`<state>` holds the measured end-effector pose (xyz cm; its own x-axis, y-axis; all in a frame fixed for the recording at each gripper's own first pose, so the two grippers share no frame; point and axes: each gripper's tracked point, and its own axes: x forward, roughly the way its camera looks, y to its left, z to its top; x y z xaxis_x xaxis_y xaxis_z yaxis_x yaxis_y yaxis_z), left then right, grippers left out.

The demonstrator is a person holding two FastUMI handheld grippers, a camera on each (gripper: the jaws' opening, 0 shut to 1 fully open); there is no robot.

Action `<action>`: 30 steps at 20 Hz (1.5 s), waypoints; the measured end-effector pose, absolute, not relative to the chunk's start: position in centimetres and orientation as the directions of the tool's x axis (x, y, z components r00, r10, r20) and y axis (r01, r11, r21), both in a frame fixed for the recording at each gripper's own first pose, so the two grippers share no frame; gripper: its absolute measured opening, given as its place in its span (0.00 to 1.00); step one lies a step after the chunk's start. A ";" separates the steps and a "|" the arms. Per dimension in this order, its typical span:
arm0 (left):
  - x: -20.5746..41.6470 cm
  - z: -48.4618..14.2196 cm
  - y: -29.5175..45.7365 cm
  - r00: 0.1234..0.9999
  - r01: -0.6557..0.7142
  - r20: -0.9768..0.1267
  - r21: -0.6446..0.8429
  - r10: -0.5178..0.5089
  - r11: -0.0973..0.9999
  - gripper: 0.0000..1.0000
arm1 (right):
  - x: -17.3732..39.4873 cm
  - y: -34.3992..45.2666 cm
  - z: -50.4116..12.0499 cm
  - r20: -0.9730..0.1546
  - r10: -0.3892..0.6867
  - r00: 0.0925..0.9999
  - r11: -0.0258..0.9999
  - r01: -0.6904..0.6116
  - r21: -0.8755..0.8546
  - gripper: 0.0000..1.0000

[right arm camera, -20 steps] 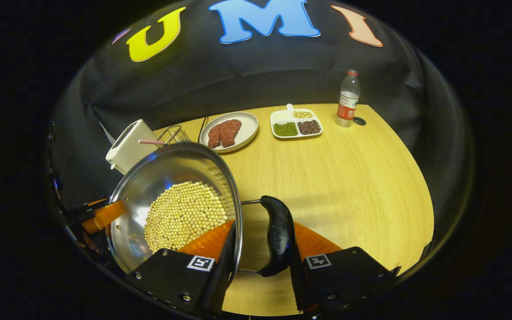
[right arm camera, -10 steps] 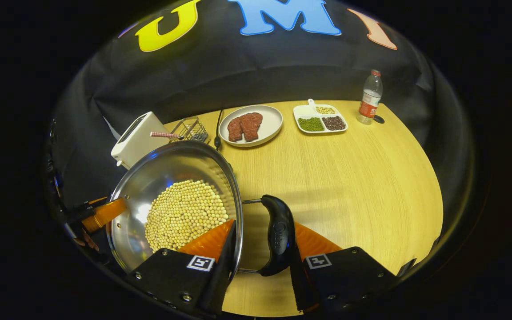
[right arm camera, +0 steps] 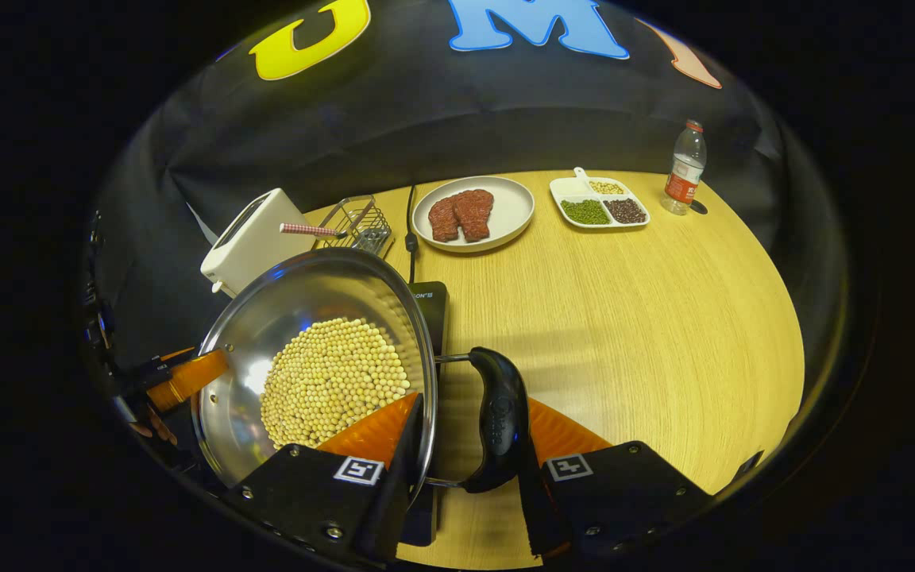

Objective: First push the handle of the pot to place it horizontally, then grasp the pot with both hands and set it on the induction cooktop.

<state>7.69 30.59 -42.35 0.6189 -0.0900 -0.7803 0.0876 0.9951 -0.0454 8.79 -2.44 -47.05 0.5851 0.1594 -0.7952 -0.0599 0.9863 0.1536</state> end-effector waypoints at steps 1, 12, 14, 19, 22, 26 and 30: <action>7.9 -42.6 30.9 0.618 0.090 -0.781 -0.049 -0.094 0.995 0.60 | 8.7 -2.6 -47.1 -0.792 0.158 0.590 0.986 -0.058 0.154 0.60; 9.8 -45.2 33.4 0.608 0.091 -0.786 -0.070 -0.111 0.993 0.60 | 8.9 -3.4 -46.7 -0.800 0.146 0.582 0.988 -0.045 0.147 0.60; 9.7 -45.6 33.4 0.605 0.091 -0.788 -0.075 -0.115 0.993 0.60 | 9.1 -3.7 -46.2 -0.800 0.146 0.582 0.988 -0.048 0.146 0.60; 10.0 -45.9 33.8 0.610 0.099 -0.782 -0.088 -0.130 0.991 0.63 | 8.9 -3.4 -46.6 -0.800 0.145 0.582 0.988 -0.040 0.150 0.60; 10.3 -45.5 33.9 0.624 0.093 -0.769 -0.102 -0.138 0.990 0.60 | 8.4 -3.6 -46.8 -0.799 0.146 0.584 0.986 -0.023 0.163 0.60; 9.7 -43.7 35.5 0.669 0.026 -0.732 -0.150 -0.129 0.988 0.75 | 8.5 -3.8 -47.2 -0.790 0.157 0.592 0.986 -0.055 0.155 0.65; 7.7 -40.5 38.4 0.727 -0.063 -0.685 -0.134 -0.046 0.989 0.96 | 9.5 -4.8 -43.6 -0.716 0.176 0.676 0.983 -0.082 0.165 0.97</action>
